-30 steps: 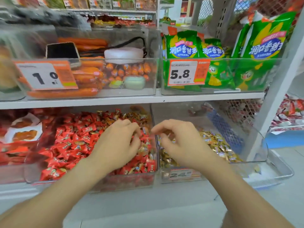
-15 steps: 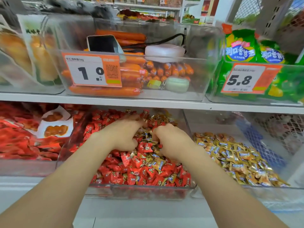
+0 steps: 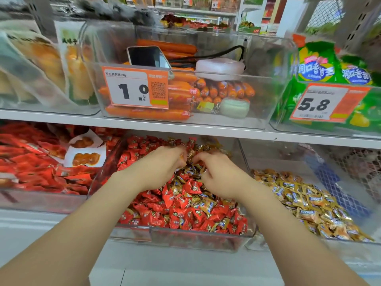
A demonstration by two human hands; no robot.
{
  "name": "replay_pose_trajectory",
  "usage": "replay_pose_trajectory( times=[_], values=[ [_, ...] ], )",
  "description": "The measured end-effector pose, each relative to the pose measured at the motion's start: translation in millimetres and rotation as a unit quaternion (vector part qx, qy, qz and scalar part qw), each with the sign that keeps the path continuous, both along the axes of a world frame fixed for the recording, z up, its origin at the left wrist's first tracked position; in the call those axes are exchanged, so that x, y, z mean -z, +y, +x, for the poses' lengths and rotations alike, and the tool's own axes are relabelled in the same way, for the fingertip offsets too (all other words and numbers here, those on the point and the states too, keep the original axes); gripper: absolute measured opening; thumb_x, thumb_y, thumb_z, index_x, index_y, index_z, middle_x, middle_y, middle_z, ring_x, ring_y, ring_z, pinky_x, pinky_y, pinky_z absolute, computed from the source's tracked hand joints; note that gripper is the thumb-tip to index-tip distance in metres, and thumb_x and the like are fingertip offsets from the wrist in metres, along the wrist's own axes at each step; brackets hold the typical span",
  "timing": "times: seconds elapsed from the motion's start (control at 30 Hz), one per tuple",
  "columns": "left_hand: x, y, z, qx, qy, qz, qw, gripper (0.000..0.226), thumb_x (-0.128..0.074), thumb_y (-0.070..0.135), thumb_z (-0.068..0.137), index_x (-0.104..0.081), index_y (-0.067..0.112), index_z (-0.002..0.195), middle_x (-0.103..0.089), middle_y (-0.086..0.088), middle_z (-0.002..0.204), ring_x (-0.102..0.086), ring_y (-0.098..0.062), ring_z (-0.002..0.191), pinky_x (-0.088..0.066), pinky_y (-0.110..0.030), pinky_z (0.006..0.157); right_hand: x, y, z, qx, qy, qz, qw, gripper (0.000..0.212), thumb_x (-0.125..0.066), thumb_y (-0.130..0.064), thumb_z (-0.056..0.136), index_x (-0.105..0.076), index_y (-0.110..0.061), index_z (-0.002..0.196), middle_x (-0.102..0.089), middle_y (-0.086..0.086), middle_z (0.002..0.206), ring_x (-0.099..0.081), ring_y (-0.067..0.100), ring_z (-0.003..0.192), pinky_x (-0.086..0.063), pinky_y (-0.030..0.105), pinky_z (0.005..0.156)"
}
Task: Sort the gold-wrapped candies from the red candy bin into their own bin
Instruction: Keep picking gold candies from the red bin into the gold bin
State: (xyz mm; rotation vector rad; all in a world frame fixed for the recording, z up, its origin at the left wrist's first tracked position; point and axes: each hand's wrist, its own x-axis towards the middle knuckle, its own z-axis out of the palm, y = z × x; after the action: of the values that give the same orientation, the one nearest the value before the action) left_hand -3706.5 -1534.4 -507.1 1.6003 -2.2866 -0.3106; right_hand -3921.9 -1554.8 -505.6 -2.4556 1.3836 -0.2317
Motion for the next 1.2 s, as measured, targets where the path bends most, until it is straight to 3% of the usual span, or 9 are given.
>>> replay_pose_trajectory(
  times=[0.2, 0.27, 0.4, 0.53, 0.63, 0.73, 0.9, 1.03, 1.2],
  values=[
    [-3, 10, 2, -0.027, 0.062, -0.053, 0.996, 0.022, -0.044, 0.024, 0.110, -0.055, 0.019, 0.128, -0.056, 0.003, 0.115, -0.049, -0.012, 0.106, -0.038, -0.027, 0.094, 20, -13, 14, -0.043, 0.120, 0.035, 0.991, 0.091, -0.060, -0.001, 0.094, -0.018, -0.046, 0.161, -0.026, 0.010, 0.159, -0.017, 0.038, 0.150, -0.034, 0.059, 0.116],
    [-4, 11, 0, -0.023, 0.058, -0.047, 0.997, 0.020, -0.044, 0.022, 0.104, -0.056, 0.024, 0.120, -0.055, 0.005, 0.111, -0.051, -0.011, 0.104, -0.040, -0.028, 0.091, 27, -18, 16, -0.060, 0.124, 0.009, 0.990, 0.089, -0.060, 0.000, 0.095, -0.020, -0.050, 0.157, -0.034, 0.012, 0.152, -0.033, 0.040, 0.142, -0.043, 0.056, 0.112],
    [-11, 15, -2, -0.021, 0.030, -0.043, 0.998, 0.017, -0.038, 0.030, 0.087, -0.046, 0.030, 0.072, -0.055, 0.008, 0.074, -0.053, -0.015, 0.072, -0.049, -0.042, 0.067, 30, -22, 18, -0.059, 0.118, -0.020, 0.991, 0.071, -0.056, 0.000, 0.098, -0.033, -0.041, 0.152, -0.058, 0.011, 0.114, -0.062, 0.033, 0.093, -0.050, 0.040, 0.068],
    [-13, 20, -8, -0.082, -0.039, -0.061, 0.994, 0.028, -0.045, 0.037, 0.082, -0.049, 0.019, 0.061, -0.048, 0.003, 0.051, -0.047, -0.020, 0.051, -0.038, -0.030, 0.052, 19, -19, 11, -0.050, 0.073, -0.002, 0.996, 0.045, -0.052, -0.023, 0.107, -0.044, -0.037, 0.149, -0.067, 0.009, 0.116, -0.060, 0.028, 0.093, -0.049, 0.040, 0.072],
    [-13, 19, -6, -0.085, -0.073, -0.077, 0.991, 0.033, -0.055, 0.053, 0.094, -0.061, 0.028, 0.073, -0.057, 0.007, 0.056, -0.056, -0.011, 0.058, -0.042, -0.029, 0.056, 7, -14, 4, -0.042, -0.006, 0.034, 0.999, 0.045, -0.056, -0.038, 0.107, -0.046, -0.033, 0.151, -0.068, 0.004, 0.115, -0.060, 0.024, 0.096, -0.047, 0.035, 0.080],
    [-12, 20, -1, -0.030, -0.111, -0.025, 0.993, 0.025, -0.057, 0.061, 0.098, -0.067, 0.042, 0.112, -0.066, 0.015, 0.093, -0.065, -0.012, 0.091, -0.054, -0.036, 0.072, -10, -6, -8, -0.033, -0.047, 0.028, 0.998, 0.052, -0.056, -0.044, 0.107, -0.046, -0.026, 0.154, -0.074, 0.002, 0.117, -0.069, 0.016, 0.101, -0.047, 0.029, 0.081],
    [-9, 22, -2, -0.010, -0.181, 0.069, 0.981, 0.041, -0.067, 0.055, 0.095, -0.065, 0.040, 0.133, -0.045, 0.009, 0.120, -0.059, -0.021, 0.099, -0.054, -0.044, 0.084, -21, 10, -24, -0.019, -0.109, 0.021, 0.994, 0.040, -0.054, -0.039, 0.109, -0.053, -0.023, 0.146, -0.067, -0.013, 0.068, -0.059, -0.008, 0.055, -0.039, 0.012, 0.051],
    [-14, 23, -9, -0.013, -0.214, 0.073, 0.974, 0.041, -0.074, 0.049, 0.093, -0.068, 0.033, 0.130, -0.048, 0.009, 0.125, -0.060, -0.023, 0.102, -0.053, -0.045, 0.089, -26, 23, -32, -0.026, -0.138, 0.041, 0.989, 0.030, -0.050, -0.040, 0.110, -0.054, -0.031, 0.138, -0.068, -0.008, 0.072, -0.056, 0.007, 0.051, -0.044, 0.027, 0.049],
    [-14, 20, -5, 0.002, -0.225, 0.143, 0.964, 0.058, -0.076, 0.033, 0.095, -0.054, 0.034, 0.149, -0.043, 0.004, 0.135, -0.056, -0.022, 0.108, -0.051, -0.041, 0.093, -23, 33, -43, -0.015, -0.212, 0.142, 0.967, 0.023, -0.048, -0.043, 0.109, -0.057, -0.027, 0.124, -0.070, -0.005, 0.080, -0.073, 0.019, 0.082, -0.056, 0.050, 0.067]
  ],
)
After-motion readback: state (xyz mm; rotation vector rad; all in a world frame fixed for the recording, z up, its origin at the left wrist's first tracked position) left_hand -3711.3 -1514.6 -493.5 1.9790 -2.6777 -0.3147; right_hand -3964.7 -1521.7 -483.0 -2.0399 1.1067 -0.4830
